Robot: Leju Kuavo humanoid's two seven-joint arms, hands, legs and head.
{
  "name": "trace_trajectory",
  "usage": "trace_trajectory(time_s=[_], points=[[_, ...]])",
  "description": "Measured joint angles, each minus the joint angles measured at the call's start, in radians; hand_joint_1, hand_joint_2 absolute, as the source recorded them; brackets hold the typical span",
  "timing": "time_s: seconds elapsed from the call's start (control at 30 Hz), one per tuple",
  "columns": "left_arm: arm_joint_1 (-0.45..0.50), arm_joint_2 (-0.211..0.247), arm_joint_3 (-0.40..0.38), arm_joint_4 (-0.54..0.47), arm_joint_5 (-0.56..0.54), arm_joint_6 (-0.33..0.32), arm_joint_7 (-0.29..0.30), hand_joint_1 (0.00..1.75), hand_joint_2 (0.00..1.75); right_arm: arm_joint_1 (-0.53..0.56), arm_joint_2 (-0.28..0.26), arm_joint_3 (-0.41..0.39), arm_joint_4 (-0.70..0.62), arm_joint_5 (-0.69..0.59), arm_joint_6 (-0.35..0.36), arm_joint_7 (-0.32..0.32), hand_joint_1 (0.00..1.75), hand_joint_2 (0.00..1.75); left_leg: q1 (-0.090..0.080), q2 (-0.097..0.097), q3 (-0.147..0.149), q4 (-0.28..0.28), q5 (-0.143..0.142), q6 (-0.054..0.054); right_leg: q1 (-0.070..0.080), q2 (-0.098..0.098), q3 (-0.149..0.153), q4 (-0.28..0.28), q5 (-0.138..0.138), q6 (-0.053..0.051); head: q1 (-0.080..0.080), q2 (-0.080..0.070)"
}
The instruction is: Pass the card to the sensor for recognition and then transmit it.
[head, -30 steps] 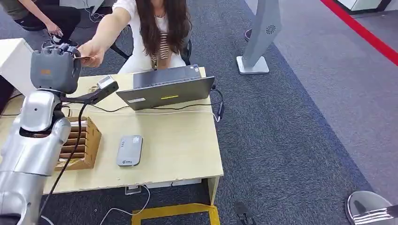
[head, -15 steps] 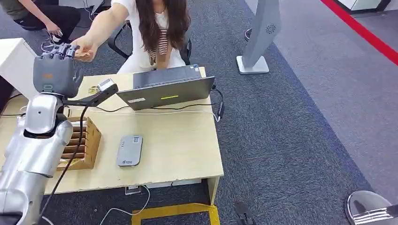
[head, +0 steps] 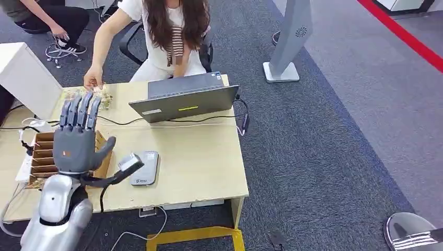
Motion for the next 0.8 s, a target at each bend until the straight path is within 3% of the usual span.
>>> trace_trajectory(time_s=[0.17,0.3,0.4,0.53,0.8], points=[[0.156,0.054,0.024,-0.027,0.009,0.023,-0.016,0.00,1.75,0.017,-0.009,-0.020,-0.002,-0.010,-0.002,-0.011,0.00,0.00,0.000,0.000,-0.001,0.000,0.000,0.000,0.000,0.000,-0.001,0.000,0.000,0.000,0.000,0.000],[0.220,0.084,0.067,-0.014,0.026,0.022,-0.038,0.00,1.75,0.024,-0.016,-0.026,-0.002,-0.010,-0.001,-0.012,0.00,0.00,0.000,0.000,-0.001,0.000,0.000,0.000,0.000,0.000,-0.002,0.000,0.000,0.000,0.000,0.000],[0.236,0.093,0.086,-0.006,0.026,0.009,-0.040,0.00,1.75,0.024,-0.018,-0.030,-0.003,-0.009,-0.001,-0.011,0.00,0.00,0.000,-0.001,-0.001,0.000,0.000,0.000,0.000,-0.001,-0.001,0.000,0.000,0.000,0.000,0.000],[0.243,0.117,0.105,0.034,0.010,-0.073,-0.034,0.00,1.75,0.025,-0.023,-0.030,-0.003,0.001,0.005,-0.011,0.00,0.00,0.000,0.000,-0.001,0.000,0.000,0.000,0.000,0.000,-0.001,0.000,0.001,0.000,0.000,0.000],[0.252,0.124,0.184,0.193,0.007,-0.021,-0.033,0.00,1.75,0.028,-0.029,-0.031,-0.003,0.008,0.005,-0.018,0.00,0.00,0.000,0.000,-0.001,0.000,0.000,0.000,0.000,-0.001,-0.002,0.000,0.001,-0.001,0.000,0.000]])
